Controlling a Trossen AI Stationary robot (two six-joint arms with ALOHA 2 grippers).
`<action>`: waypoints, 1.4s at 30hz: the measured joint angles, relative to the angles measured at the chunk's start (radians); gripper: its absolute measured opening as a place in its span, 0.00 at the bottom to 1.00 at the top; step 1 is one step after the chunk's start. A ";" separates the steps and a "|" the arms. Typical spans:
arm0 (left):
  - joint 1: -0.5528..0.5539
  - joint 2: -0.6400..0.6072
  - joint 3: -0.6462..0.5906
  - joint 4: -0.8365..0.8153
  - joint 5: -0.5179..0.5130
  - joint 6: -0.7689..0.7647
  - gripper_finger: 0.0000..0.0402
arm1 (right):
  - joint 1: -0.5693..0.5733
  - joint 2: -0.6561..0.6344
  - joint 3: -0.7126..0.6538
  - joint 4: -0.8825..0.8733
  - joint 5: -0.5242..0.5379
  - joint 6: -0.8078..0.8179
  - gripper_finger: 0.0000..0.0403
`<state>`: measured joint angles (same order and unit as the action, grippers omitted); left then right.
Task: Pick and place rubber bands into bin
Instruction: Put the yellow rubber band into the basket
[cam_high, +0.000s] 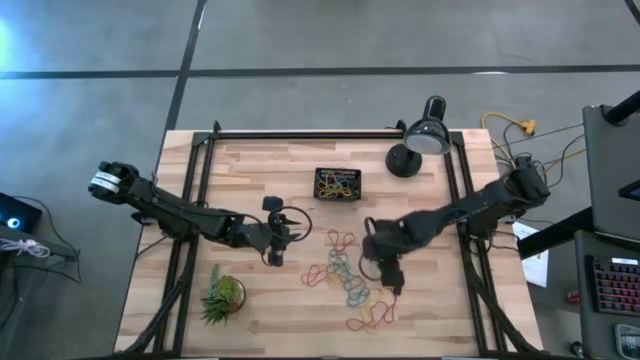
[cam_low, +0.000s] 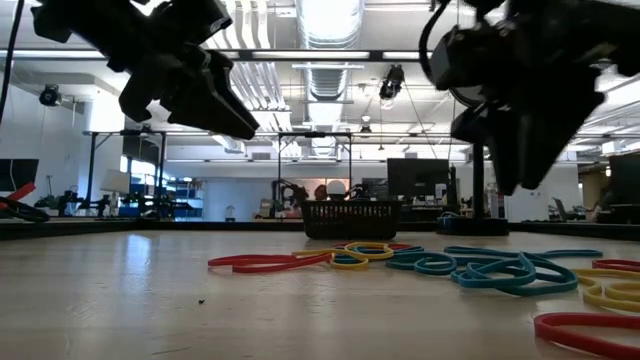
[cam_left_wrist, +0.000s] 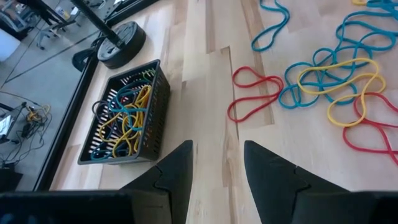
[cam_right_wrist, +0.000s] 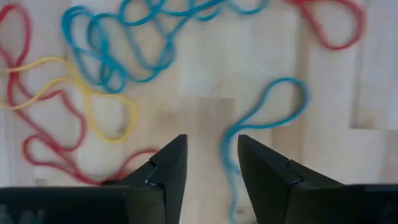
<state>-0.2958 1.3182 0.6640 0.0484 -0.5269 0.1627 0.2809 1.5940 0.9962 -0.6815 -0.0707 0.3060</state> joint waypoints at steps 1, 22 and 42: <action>0.000 0.000 0.000 0.003 0.004 0.000 0.32 | 0.021 0.000 0.000 -0.001 0.014 0.013 0.33; -0.002 0.327 0.109 0.243 0.536 0.056 0.32 | 0.387 -0.003 -0.054 -0.206 0.846 0.512 0.28; 0.003 0.594 0.309 0.240 0.552 0.106 0.32 | 0.409 -0.003 -0.148 -0.201 0.885 0.734 0.25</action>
<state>-0.2933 1.9118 0.9730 0.2880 0.0250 0.2684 0.6899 1.5906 0.8482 -0.8828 0.8145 1.0403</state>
